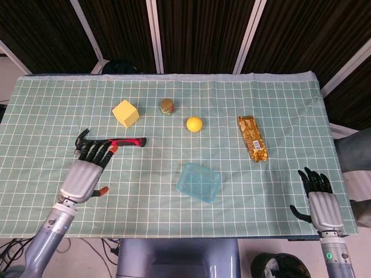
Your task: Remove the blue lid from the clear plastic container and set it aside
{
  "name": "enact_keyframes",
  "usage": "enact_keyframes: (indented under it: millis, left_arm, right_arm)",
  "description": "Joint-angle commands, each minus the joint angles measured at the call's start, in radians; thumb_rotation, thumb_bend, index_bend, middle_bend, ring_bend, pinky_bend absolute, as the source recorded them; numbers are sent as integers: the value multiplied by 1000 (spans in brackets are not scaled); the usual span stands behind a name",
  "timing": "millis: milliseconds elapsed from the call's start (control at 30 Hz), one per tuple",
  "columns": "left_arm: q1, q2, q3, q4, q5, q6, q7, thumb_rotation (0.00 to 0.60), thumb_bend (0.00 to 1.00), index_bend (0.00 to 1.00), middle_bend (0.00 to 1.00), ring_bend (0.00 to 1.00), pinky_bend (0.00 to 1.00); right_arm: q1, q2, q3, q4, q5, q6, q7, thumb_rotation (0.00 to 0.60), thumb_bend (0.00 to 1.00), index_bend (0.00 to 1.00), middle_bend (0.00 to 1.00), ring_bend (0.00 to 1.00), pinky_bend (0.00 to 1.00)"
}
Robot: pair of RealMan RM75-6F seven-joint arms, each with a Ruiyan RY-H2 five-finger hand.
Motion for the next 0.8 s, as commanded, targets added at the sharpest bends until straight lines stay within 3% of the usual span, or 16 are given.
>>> enact_keyframes:
  millis: [33,300,500,800]
  left_arm:
    - [-83,-79,-44,0,-85,-74,92,600,1,0,0,0,38]
    - [-253,-282,-99,36,-322,-161,273,600,0,0,0,0,38]
    - [-400,-440,-204,92,-545,-156,354,600,0,0,0,0,38]
    - [-565,-541,-282,184,-860,-90,483,600,0,0,0,0,37]
  right_arm:
    - [1,-2,3,1,4,-3,-1,600,341,0,0,0,0]
    - [1,-5,11,-3,28,-13,0,600,340,0,0,0,0]
    - [4,-9,14,-3,37,-24,6,600,341,0,0,0,0]
    - [8,-11,21,-1,52,-37,26,600,341,0,0,0,0]
